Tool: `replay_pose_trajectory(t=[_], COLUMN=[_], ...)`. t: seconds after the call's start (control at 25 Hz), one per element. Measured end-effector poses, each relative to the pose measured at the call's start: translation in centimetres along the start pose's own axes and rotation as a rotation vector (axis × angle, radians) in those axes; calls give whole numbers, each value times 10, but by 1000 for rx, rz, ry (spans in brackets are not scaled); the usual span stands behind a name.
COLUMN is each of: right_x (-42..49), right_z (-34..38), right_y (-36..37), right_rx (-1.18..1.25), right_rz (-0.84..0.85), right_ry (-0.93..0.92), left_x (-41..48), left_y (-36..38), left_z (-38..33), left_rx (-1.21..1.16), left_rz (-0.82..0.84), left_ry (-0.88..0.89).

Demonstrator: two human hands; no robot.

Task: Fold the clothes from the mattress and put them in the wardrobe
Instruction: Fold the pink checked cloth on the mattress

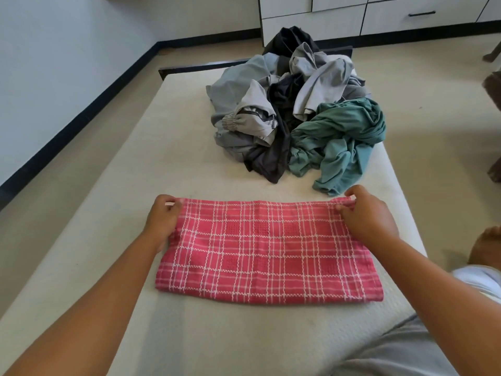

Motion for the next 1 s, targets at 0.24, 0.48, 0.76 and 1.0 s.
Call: replay_pose_trajectory(t=[0.24, 0.48, 0.76, 1.0], right_x=[5, -48, -110, -139], right_z=[-8, -3, 46, 22], right_y=[-12, -12, 36, 68], right_rx=[189, -83, -509, -607], right_rz=[-81, 347, 245, 642], right_ry=[148, 161, -355, -377], left_x=[-33, -82, -93, -104], left_y=[-10, -44, -50, -22], left_z=[15, 54, 80, 52], left_rx=[281, 281, 285, 930], left_rz=[83, 183, 11, -346], left_ry=[-100, -251, -203, 193])
Point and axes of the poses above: each hand's wrist, its own x-axis towards the middle knuckle, its own y-axis out of the palm, z = x × y, the point moved 2 cm from there along x, towards the middle knuckle, and after that the axes turned 10 degrees about -y, right-handed, at the moved point
